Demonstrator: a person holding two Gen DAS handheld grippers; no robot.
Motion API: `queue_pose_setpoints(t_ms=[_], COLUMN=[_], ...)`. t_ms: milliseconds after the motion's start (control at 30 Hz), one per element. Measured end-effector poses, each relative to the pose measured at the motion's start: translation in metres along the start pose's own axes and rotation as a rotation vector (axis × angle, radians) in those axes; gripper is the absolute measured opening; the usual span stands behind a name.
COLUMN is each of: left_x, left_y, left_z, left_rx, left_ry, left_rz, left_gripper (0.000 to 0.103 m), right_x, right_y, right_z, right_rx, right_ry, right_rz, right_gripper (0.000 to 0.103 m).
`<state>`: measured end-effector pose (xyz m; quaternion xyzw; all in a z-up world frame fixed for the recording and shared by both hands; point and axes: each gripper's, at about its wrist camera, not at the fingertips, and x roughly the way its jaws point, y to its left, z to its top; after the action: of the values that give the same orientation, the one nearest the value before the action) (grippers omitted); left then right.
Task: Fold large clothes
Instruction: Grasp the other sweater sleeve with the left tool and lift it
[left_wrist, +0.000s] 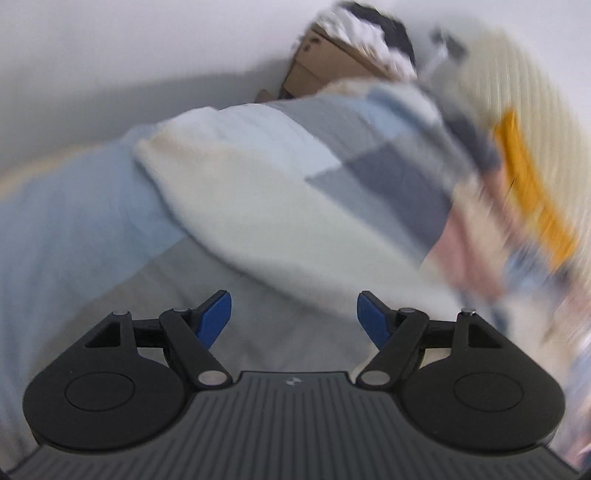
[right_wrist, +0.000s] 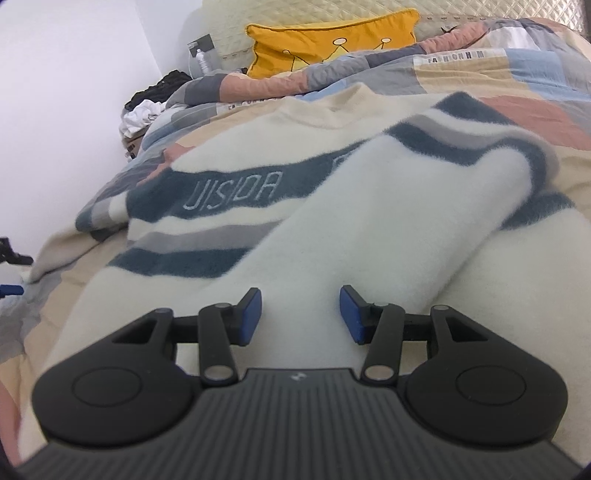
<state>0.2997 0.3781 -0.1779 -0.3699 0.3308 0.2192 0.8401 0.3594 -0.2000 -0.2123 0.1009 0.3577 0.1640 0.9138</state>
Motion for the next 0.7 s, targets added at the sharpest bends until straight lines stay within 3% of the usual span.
queue_pose_setpoints(t_ms=[67,267,333,400,433,467,500,533,600,700], left_x=[0.005,0.04,0.049,0.054,0.055,0.056,0.06,0.064,0.068,0.07], left_y=[0.019,0.065,0.066,0.056,0.052,0.045,0.044,0.046,0.048,0.042], left_z=[0.005,0.009,0.017,0.03,0.036,0.042,0.047,0.052,0.06,0.071], left_rx=[-0.116,-0.441,-0.434,-0.341,-0.279,-0.224,-0.231,-0.267,-0.305,-0.268], left_ry=[-0.017,-0.086,-0.113,-0.14,-0.148,-0.167,-0.175,-0.179,-0.199,-0.239], left_rz=[-0.06,-0.14,-0.168,-0.175,-0.172,-0.124,-0.104,-0.102,-0.072,-0.041], left_gripper=[0.079,0.079,0.078,0.075,0.059,0.054,0.047,0.029,0.012,0.01], right_x=[0.001,0.008,0.01,0.011,0.012,0.014,0.015,0.016,0.018,0.021], right_y=[0.001,0.005,0.007,0.009,0.01,0.012,0.013,0.015,0.018,0.02], right_z=[0.001,0.001,0.001,0.0,0.0,0.001,0.001,0.002,0.001,0.001], right_rx=[0.006,-0.008,-0.015,-0.026,-0.03,-0.035,-0.045,-0.056,-0.072,-0.092], right_ry=[-0.002,-0.004,-0.006,-0.01,-0.011,-0.012,-0.012,-0.011,-0.014,-0.012], right_rz=[0.0,-0.018,-0.027,-0.036,-0.041,-0.046,-0.051,-0.058,-0.066,-0.079], right_gripper=[0.051,0.051,0.051,0.051,0.051,0.051,0.051,0.051,0.051,0.051])
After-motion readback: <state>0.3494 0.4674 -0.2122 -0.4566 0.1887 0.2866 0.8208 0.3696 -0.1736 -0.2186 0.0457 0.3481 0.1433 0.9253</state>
